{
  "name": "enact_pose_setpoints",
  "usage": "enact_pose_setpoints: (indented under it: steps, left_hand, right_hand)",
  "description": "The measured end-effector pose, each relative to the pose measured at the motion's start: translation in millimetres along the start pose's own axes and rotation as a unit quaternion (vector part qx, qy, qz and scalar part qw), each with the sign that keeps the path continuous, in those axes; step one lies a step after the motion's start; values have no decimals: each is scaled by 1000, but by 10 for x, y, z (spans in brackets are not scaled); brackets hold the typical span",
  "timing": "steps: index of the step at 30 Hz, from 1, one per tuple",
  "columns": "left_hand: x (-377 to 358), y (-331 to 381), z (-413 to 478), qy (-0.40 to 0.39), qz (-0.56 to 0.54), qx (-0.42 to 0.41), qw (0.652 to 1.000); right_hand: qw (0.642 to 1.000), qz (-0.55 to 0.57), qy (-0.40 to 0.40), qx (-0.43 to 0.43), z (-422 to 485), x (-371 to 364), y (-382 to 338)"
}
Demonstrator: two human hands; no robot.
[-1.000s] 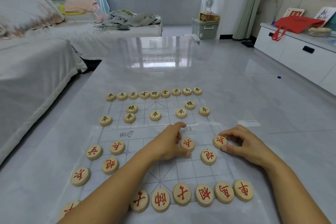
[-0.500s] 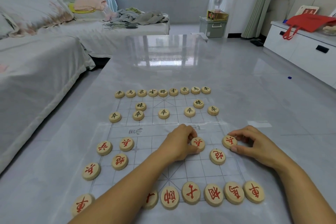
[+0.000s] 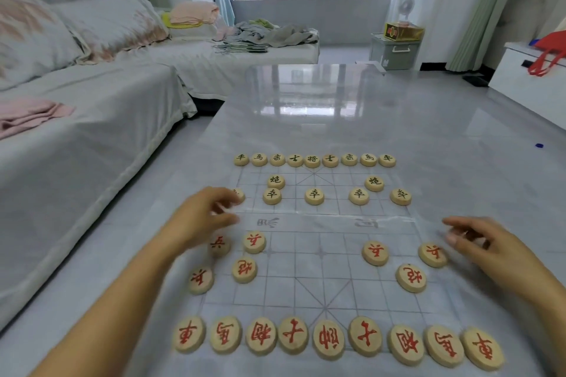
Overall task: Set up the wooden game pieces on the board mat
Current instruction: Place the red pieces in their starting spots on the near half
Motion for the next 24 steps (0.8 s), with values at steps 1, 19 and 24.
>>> enact_pose_setpoints:
  steps: [1,19,24]
  left_hand:
    - [130,-191,-3,4,30,27,999]
    - [-11,-511,-185,-20,-4,68,997]
    - [-22,-173,-147,5,-47,22,999]
  right_hand:
    - [999,-21,12,31,38,-16,-118]
    - [908,-210,-205,299,-76,-2043,-1839]
    - [961,-157,-143,178,345,-1089,-1483]
Point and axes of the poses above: each hand's wrist, its own z-axis towards the middle knuckle, its own x-axis out of the back of the hand, y = z × x, the point moved 7 cm from there along z, towards the middle knuckle, and after that the axes turned 12 degrees about y, right-handed, at the moved point
